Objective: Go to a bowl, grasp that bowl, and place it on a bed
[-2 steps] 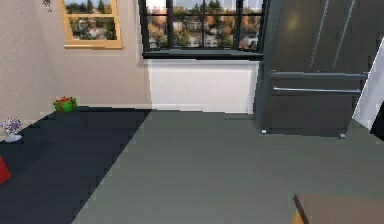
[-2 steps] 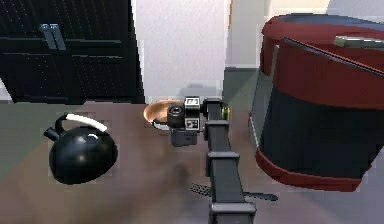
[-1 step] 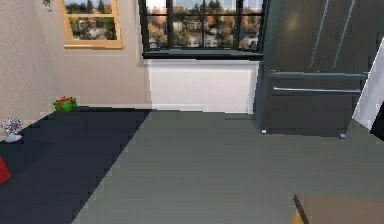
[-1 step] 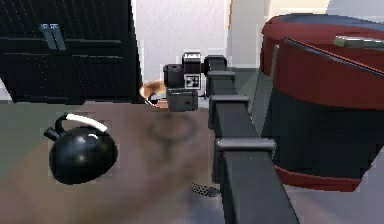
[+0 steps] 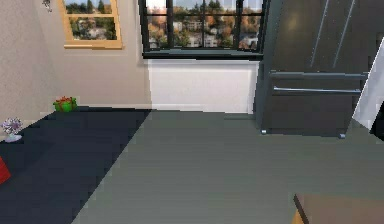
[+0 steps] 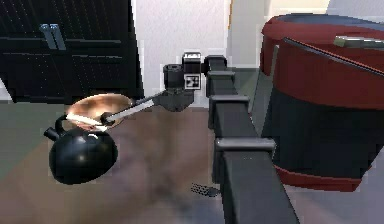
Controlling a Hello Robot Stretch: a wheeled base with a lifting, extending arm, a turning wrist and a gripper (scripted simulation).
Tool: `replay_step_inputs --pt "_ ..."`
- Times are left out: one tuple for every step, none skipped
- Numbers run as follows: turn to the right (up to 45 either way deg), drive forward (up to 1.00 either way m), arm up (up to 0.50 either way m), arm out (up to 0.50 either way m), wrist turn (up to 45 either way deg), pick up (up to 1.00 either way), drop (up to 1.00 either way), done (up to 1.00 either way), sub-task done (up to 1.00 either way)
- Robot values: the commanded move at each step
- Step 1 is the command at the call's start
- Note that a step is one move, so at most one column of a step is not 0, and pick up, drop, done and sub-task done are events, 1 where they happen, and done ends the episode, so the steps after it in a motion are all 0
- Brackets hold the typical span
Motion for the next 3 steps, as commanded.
replay_step_inputs --pt "0.0 0.00 0.00 0.00 -45.0 0.00 0.00 0.00 0.00" --pt "0.0 0.00 0.00 0.00 -27.0 0.00 0.00 0.00 0.00" --pt "0.0 0.00 0.00 -0.28 0.0 0.00 0.00 0.00 0.00"
